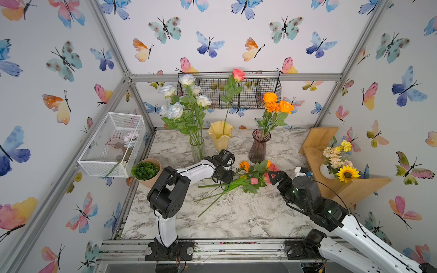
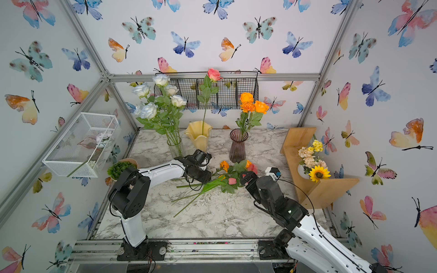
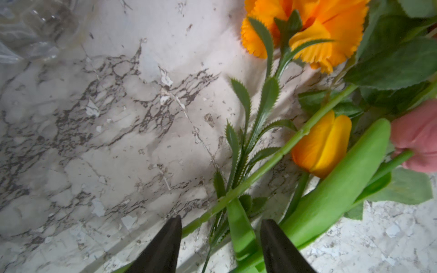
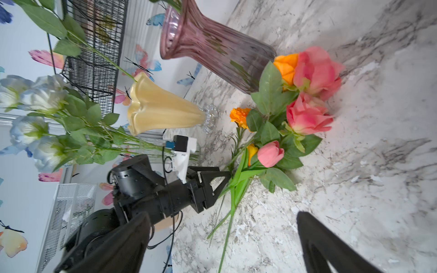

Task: Arrange the flowers in different vases according to their colors
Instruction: Pick up the flower at the center of the board.

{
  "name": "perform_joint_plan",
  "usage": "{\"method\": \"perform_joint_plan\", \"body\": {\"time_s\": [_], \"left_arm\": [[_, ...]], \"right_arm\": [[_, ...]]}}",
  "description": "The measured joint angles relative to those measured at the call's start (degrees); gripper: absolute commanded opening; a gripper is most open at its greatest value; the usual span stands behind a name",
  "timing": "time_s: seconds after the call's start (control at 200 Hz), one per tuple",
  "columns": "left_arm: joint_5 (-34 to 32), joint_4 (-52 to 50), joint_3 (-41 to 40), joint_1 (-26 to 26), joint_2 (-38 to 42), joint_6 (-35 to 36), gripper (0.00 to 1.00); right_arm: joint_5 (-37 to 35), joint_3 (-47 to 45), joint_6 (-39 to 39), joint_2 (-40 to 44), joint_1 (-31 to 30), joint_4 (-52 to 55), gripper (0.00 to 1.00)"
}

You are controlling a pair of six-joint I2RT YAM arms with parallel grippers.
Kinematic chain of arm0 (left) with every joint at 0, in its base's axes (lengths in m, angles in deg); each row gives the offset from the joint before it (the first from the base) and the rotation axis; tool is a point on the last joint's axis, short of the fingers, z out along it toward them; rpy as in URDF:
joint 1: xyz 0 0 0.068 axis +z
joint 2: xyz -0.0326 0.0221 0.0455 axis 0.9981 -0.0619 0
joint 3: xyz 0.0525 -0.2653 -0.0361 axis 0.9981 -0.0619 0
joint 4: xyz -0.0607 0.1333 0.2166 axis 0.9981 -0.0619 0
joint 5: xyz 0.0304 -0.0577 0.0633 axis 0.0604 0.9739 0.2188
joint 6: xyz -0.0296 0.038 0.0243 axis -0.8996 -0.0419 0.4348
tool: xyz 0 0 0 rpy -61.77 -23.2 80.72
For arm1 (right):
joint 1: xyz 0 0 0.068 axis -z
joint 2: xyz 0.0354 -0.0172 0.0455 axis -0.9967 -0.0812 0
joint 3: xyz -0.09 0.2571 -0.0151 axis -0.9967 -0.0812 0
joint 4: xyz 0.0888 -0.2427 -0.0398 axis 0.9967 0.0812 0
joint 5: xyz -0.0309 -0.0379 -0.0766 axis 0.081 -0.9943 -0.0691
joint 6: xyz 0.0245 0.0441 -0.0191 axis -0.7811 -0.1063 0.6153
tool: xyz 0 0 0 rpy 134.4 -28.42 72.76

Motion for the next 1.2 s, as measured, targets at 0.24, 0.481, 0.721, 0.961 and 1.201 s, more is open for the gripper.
{"method": "perform_joint_plan", "body": {"time_s": [0.24, 0.481, 0.721, 0.961, 1.201], "left_arm": [[-3.63, 0.83, 0.09, -1.99, -0.17, 1.27, 0.52], [-6.67, 1.79, 0.09, -3.41, -0.20, 2.16, 0.43], [-8.61, 2.23, 1.25, -4.24, -1.66, 3.21, 0.38], [-9.79, 2.34, 4.66, -6.08, -4.61, 4.24, 0.32], [-9.94, 2.80, 7.98, -6.38, -6.71, 4.79, 0.31]], "right_arm": [[-1.44, 2.64, 1.05, 0.24, 0.00, 3.34, 0.99], [-1.51, 2.80, 1.44, 0.24, 0.00, 5.03, 0.99], [-1.44, 2.78, 1.49, 0.26, 0.00, 5.01, 1.00], [-1.42, 2.78, 1.57, 0.55, 0.00, 5.01, 0.99], [-1.42, 2.78, 1.66, 1.27, 0.00, 5.01, 0.99]]}}
